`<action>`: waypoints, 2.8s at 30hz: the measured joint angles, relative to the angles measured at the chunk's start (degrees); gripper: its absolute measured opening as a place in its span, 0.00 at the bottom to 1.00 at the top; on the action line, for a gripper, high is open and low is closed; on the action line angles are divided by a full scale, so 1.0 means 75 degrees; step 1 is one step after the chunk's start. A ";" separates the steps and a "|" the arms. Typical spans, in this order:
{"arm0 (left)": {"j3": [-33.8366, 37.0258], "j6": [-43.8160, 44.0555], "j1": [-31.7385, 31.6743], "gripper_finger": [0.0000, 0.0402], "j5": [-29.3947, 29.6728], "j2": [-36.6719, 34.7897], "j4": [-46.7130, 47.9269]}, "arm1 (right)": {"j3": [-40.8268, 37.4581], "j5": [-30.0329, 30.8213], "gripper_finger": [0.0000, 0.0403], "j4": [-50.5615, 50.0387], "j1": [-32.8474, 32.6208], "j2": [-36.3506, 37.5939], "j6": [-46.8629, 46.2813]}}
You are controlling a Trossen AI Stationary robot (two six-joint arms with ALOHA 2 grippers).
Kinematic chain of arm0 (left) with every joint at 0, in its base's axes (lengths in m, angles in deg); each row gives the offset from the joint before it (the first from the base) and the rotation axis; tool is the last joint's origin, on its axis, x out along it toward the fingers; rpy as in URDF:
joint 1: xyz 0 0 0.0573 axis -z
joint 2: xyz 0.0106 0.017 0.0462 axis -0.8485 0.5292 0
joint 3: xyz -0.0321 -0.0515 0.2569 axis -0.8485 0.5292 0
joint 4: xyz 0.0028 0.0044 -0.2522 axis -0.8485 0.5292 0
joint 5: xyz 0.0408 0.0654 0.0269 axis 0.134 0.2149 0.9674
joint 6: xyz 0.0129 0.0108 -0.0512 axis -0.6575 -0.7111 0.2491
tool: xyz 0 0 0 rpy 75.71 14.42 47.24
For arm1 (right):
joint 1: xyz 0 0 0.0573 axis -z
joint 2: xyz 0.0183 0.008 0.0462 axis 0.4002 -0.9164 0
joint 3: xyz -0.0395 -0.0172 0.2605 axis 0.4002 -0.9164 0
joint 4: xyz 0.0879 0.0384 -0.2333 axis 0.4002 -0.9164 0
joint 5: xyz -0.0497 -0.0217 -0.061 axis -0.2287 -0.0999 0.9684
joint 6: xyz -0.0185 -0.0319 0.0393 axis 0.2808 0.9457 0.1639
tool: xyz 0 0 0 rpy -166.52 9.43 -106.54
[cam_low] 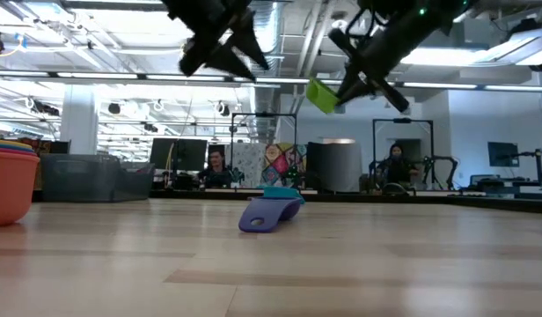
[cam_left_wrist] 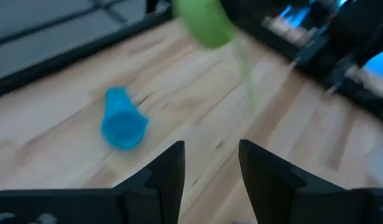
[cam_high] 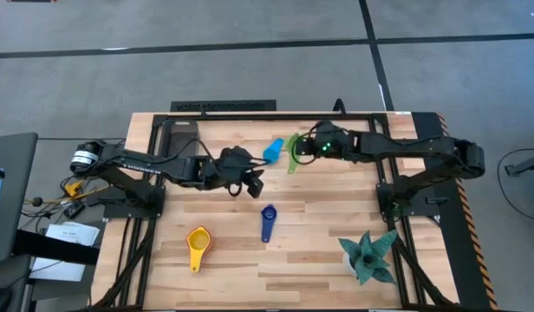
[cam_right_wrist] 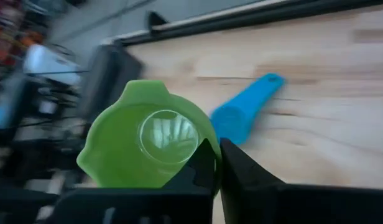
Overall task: Nest measuring cups in basket
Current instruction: Stack the light green measuring cup on top of the yellow measuring cup
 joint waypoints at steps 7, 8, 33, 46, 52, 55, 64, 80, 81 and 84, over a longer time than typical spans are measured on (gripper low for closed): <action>0.0006 -0.0304 -0.0040 0.35 0.0115 0.0485 -0.1098 | 0.0081 0.0208 0.05 0.0547 -0.0425 -0.0178 -0.0244; 0.0000 -0.0376 -0.0041 0.35 0.0094 0.0586 -0.1452 | 0.0103 0.0238 0.06 0.0614 -0.0465 -0.0264 -0.0280; -0.0005 0.0397 -0.0623 0.02 -0.1427 0.1254 -0.2668 | 0.0077 0.0207 0.06 0.1325 -0.0818 -0.0489 0.0000; -0.0006 0.3485 0.0144 0.00 -0.1685 -0.0184 0.0730 | 0.0077 -0.0726 0.21 0.1403 -0.0545 -0.0407 0.1151; -0.0008 0.5625 0.1953 0.00 -0.1989 -0.1346 0.2955 | 0.0077 -0.0866 0.27 0.1496 -0.0591 -0.0410 0.1774; 0.0010 0.7080 0.3438 0.00 -0.1203 -0.1778 0.3700 | 0.0077 -0.0865 0.30 0.1470 -0.0588 -0.0411 0.1839; 0.1134 1.0343 0.6674 0.00 0.1102 -0.2406 0.4000 | 0.0079 -0.0819 0.35 0.1600 -0.0551 -0.0517 0.1713; 0.3669 1.1362 0.7731 0.00 0.0888 -0.2392 0.1123 | 0.0074 -0.0651 0.33 0.1613 -0.0793 -0.0512 0.0749; 0.3733 1.1362 0.7748 0.00 0.0867 -0.2392 0.1063 | 0.0074 -0.0644 0.33 0.1598 -0.0853 -0.0512 0.0722; 0.3873 1.1362 0.7751 0.00 0.0761 -0.2389 0.0790 | 0.0074 -0.0511 0.33 0.1514 -0.1011 -0.0512 0.0582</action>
